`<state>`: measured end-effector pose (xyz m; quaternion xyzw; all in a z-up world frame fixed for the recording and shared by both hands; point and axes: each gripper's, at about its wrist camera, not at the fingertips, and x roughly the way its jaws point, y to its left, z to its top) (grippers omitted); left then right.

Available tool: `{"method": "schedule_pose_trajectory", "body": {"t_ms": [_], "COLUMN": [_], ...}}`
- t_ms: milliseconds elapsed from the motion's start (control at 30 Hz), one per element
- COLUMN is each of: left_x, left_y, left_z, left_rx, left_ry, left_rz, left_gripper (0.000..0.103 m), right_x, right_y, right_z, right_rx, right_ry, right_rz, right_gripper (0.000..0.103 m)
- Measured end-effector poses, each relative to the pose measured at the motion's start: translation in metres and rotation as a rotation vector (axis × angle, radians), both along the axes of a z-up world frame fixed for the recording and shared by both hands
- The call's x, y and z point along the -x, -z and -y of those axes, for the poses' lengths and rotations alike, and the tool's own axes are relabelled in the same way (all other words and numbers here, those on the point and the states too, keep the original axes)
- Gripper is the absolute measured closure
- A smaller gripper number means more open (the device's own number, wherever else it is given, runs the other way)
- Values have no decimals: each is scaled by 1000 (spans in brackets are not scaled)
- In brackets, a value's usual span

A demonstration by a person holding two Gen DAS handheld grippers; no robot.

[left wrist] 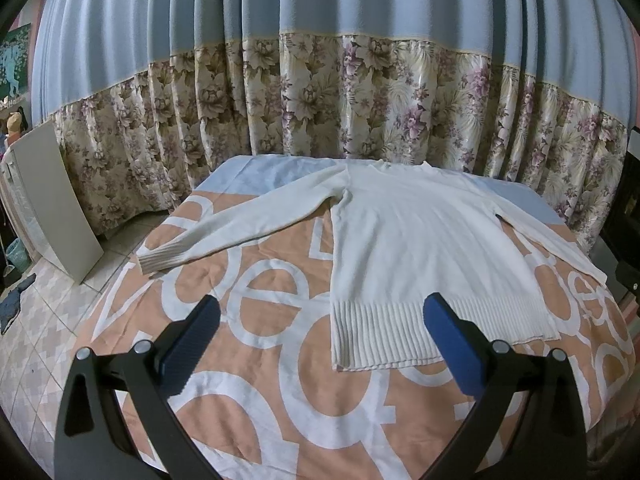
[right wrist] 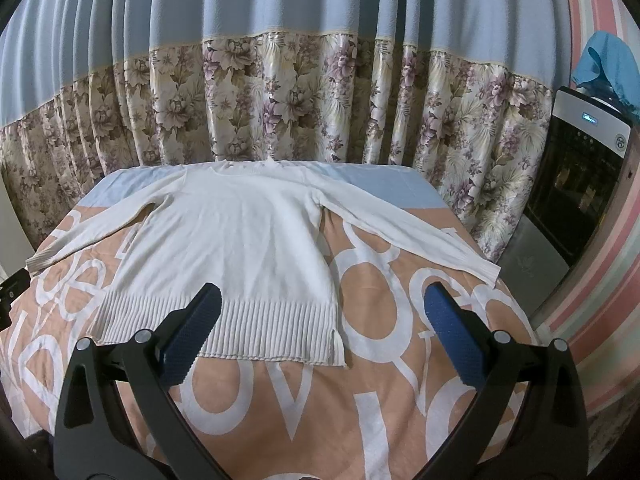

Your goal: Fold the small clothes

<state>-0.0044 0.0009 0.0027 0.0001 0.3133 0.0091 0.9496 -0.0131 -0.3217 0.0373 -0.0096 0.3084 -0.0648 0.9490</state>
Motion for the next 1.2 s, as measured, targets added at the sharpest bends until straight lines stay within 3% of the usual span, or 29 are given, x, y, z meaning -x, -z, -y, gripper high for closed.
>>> {"method": "schedule_pose_trajectory", "body": {"t_ms": [1200], "left_x": [3], "left_y": [3], "left_z": [-5], "left_rx": [2], "left_ry": [-3], "left_rz": [4], "left_gripper": [2], "right_x": [4], "right_y": [2], "right_z": [-5], "right_rx": [2], "right_ry": [-2], "right_rz": [3], "right_gripper": [3]}}
